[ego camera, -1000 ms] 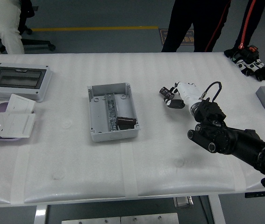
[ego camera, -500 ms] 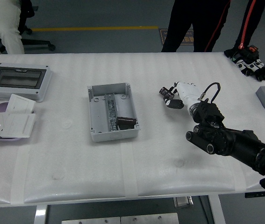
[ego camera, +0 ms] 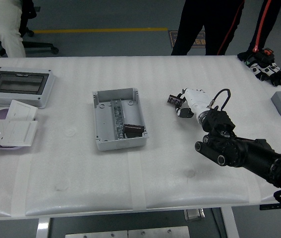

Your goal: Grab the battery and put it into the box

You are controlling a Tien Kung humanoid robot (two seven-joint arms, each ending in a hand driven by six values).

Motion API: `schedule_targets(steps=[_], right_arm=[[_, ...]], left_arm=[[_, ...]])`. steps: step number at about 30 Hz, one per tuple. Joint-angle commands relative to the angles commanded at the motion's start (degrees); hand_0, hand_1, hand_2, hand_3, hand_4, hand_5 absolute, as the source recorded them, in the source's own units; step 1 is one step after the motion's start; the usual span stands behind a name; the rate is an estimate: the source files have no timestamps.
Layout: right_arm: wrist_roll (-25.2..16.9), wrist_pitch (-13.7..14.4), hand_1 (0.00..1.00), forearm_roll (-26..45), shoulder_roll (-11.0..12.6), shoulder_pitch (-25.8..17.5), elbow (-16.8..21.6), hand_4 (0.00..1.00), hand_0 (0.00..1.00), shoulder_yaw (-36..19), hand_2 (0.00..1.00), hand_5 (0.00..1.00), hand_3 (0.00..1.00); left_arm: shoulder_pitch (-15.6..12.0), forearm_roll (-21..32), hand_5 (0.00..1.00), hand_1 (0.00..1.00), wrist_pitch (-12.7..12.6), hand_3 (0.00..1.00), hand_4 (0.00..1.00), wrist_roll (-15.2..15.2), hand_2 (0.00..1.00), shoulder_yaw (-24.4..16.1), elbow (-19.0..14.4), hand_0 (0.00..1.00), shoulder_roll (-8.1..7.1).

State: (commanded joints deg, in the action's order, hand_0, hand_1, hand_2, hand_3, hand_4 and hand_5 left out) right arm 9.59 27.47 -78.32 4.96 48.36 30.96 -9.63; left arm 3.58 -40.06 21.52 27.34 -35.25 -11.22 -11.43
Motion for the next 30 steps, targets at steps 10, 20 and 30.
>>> schedule_targets(steps=[10,20,30], right_arm=[[-1.8,1.76,0.561,1.2,1.06,-0.58,2.54,0.466,0.873,-1.61,0.462,0.058,0.592],[-1.63,2.47,0.548,-3.51,4.86,-1.91,13.87,0.493,0.857,-10.37,0.446,0.079,0.569],[-0.2,1.88,0.55,-9.87,5.99,-3.99,26.49,0.477,0.853,-13.18,0.45,0.064,0.571]], left_arm=[[-0.25,0.17,0.002,0.515,-0.16,0.489,0.092,-0.14,0.47,0.1,-0.02,0.41,0.14],[-0.56,0.28,0.002,0.514,-0.23,0.487,0.087,-0.32,0.469,0.04,0.04,0.409,0.27],[-0.57,0.63,0.002,0.512,-0.33,0.485,0.051,-0.55,0.47,0.15,0.11,0.407,0.33]])
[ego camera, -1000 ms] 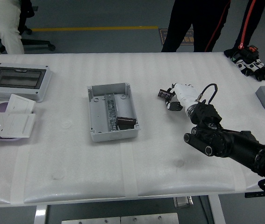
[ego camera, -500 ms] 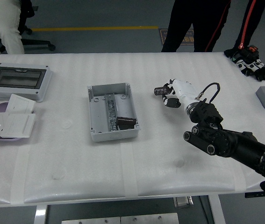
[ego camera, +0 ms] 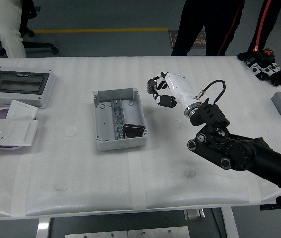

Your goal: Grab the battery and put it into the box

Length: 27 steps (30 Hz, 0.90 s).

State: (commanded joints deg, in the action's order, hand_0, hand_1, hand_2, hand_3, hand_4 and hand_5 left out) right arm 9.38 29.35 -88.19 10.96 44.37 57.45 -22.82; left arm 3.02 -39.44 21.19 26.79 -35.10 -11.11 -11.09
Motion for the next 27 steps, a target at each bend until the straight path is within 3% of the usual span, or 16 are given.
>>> schedule_targets(steps=[14,15,20,21,26,27], right_arm=[[3.04,-4.17,0.553,-8.47,1.45,-4.9,18.4,0.502,0.858,-0.1,0.445,0.097,0.571],[3.21,-4.53,0.579,-8.97,1.73,-5.15,19.35,0.54,0.882,-0.01,0.488,0.131,0.604],[3.72,-6.28,0.579,-10.46,3.39,-5.93,22.04,0.54,0.882,0.93,0.488,0.131,0.604],[3.77,-6.74,0.604,-10.57,3.56,-5.99,22.09,0.58,0.914,1.12,0.522,0.169,0.619],[4.28,-9.07,0.604,-11.0,3.61,-6.2,20.8,0.58,0.914,1.46,0.522,0.169,0.619],[4.23,-9.27,0.618,-10.81,3.48,-6.21,20.35,0.671,0.946,1.5,0.539,0.248,0.632]], left_arm=[[-0.44,0.27,0.002,0.512,-0.02,0.483,0.046,0.11,0.471,-0.08,0.03,0.407,-0.02],[-0.47,0.32,0.002,0.512,-0.02,0.482,0.042,0.1,0.471,-0.07,0.03,0.407,-0.02],[-0.58,0.57,0.002,0.512,0.07,0.482,0.042,0.03,0.471,0.09,0.06,0.407,-0.09],[-0.61,0.52,0.002,0.511,0.11,0.478,0.038,0.06,0.468,0.03,0.06,0.406,-0.11],[-0.64,0.46,0.002,0.511,0.15,0.478,0.038,0.04,0.468,-0.08,0.11,0.406,-0.12],[-0.62,0.41,0.002,0.51,0.14,0.476,0.029,0.02,0.467,-0.13,0.11,0.405,-0.12]])
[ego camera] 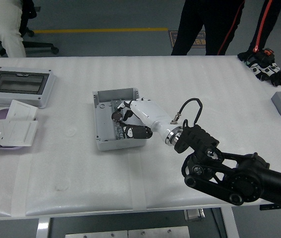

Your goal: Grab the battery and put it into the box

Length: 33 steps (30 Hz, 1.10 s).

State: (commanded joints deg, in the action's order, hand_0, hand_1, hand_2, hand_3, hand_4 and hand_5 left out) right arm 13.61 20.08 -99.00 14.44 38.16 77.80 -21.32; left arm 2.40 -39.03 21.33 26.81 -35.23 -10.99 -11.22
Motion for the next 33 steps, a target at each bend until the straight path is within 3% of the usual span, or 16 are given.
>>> schedule_targets(steps=[5,6,11,12,18,24,28,33], right_arm=[[-0.23,-0.38,0.618,1.04,-0.73,0.08,-2.13,0.671,0.946,0.05,0.539,0.248,0.632],[-0.2,-0.44,0.684,1.19,-0.84,0.11,-2.4,0.878,0.998,0.05,0.683,0.405,0.828],[-0.01,-0.69,0.684,1.36,-1.23,0.25,-3.58,0.878,0.998,0.09,0.683,0.405,0.828],[0.01,-0.73,0.707,1.41,-1.24,0.26,-3.82,0.926,0.998,0.07,0.727,0.447,0.921],[0.33,-0.81,0.709,0.95,-0.5,0.11,-3.64,0.951,0.998,-1.35,0.722,0.477,0.924],[0.41,-0.72,0.707,-0.87,1.21,-0.48,-2.21,0.951,0.998,-7.12,0.716,0.483,0.915],[0.11,-0.67,0.707,-0.98,3.01,-1.2,-3.52,0.951,0.998,-11.97,0.716,0.483,0.915],[-1.37,0.09,0.702,0.87,5.47,-2.69,-7.89,0.947,0.998,-19.4,0.708,0.484,0.894]], left_arm=[[0.08,-0.22,0.002,0.51,0.01,0.476,0.029,0.01,0.467,-0.21,0.02,0.405,-0.08],[0.08,-0.25,0.002,0.51,0.03,0.474,0.002,0.05,0.464,-0.25,0.01,0.403,-0.09],[0.13,-0.36,0.002,0.51,0.08,0.474,0.002,0.16,0.464,-0.39,0.0,0.403,-0.1],[0.16,-0.32,0.002,0.51,0.08,0.473,0.002,0.16,0.464,-0.35,0.0,0.402,-0.1],[0.2,-0.32,0.002,0.51,0.05,0.47,0.002,0.17,0.461,-0.38,-0.01,0.402,-0.09],[0.21,-0.37,0.002,0.509,0.02,0.47,0.002,0.23,0.461,-0.5,-0.01,0.402,-0.05],[0.17,-0.5,0.002,0.509,0.01,0.47,0.002,0.36,0.461,-0.74,-0.03,0.402,-0.07],[-0.08,-0.7,0.002,0.509,-0.04,0.47,0.002,0.79,0.46,-1.16,-0.14,0.401,0.0]])
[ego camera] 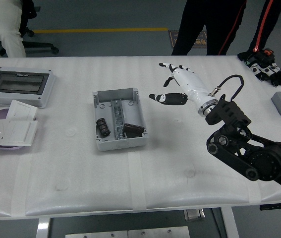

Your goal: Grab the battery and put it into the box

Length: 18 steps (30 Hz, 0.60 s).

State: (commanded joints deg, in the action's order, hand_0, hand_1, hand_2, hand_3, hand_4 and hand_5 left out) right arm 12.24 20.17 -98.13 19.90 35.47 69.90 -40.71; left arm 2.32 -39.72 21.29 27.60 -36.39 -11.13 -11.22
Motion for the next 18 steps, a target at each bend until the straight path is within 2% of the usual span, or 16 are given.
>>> schedule_targets(steps=[4,8,12,18], right_arm=[[-3.27,-0.98,0.698,5.22,1.22,-1.81,-3.75,0.944,0.998,-5.89,0.708,0.484,0.874],[-6.28,-2.57,0.698,10.99,2.35,-4.31,-5.39,0.944,0.998,-11.51,0.708,0.484,0.874],[-7.78,-3.0,0.697,15.12,3.15,-6.63,-4.78,0.94,0.998,-16.32,0.717,0.481,0.853],[-9.06,-3.22,0.714,17.1,3.93,-10.5,-1.77,0.933,0.998,-21.1,0.74,0.472,0.853]], left_arm=[[-0.16,0.17,0.002,0.509,-0.04,0.47,0.002,0.31,0.461,-0.05,-0.08,0.401,0.04],[-0.44,0.43,0.002,0.509,-0.05,0.47,0.002,0.51,0.461,-0.06,-0.18,0.401,0.11],[-0.76,0.71,0.002,0.509,-0.09,0.472,0.002,0.68,0.461,-0.06,-0.29,0.402,0.34],[-0.75,0.59,0.002,0.51,-0.07,0.473,0.002,0.97,0.46,-0.15,-0.45,0.403,0.44]])
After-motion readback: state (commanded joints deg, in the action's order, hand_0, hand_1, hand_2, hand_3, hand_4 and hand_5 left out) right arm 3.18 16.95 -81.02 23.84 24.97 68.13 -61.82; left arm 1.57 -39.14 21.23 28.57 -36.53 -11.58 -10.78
